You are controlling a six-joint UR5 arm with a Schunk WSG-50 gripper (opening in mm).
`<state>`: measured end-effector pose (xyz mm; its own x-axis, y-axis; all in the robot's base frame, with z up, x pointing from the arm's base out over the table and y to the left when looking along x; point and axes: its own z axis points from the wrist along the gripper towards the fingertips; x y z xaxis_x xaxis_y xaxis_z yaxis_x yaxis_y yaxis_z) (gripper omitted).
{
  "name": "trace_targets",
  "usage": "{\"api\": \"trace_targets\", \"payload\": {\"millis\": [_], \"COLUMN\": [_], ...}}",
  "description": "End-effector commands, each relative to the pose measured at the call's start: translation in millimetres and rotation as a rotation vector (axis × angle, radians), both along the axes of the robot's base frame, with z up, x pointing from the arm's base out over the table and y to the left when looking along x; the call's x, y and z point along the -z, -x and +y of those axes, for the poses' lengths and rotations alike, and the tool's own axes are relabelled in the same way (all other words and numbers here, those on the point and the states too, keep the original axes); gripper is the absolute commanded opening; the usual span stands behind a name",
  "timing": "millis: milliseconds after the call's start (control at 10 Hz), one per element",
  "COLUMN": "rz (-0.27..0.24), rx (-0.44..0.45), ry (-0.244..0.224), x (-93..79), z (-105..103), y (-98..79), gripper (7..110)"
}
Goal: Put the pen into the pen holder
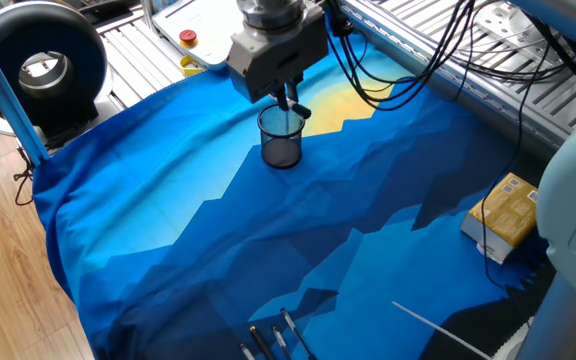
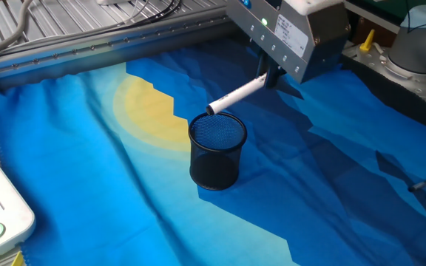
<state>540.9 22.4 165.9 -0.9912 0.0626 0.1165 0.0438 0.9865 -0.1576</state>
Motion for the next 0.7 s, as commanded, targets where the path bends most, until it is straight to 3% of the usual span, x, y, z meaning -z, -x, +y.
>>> {"api": "trace_targets", "payload": {"millis": [0, 100, 600], "rz": [0.044, 0.046, -0.011], "rx": [0.002, 0.001, 0.014], "ry": [0.014, 0.037, 0.046], "x": [0.7, -0.4, 1.2], "z": [-4, -10, -12], "y": [11.4, 11.8, -1.5], "gripper": [7, 7, 7]}}
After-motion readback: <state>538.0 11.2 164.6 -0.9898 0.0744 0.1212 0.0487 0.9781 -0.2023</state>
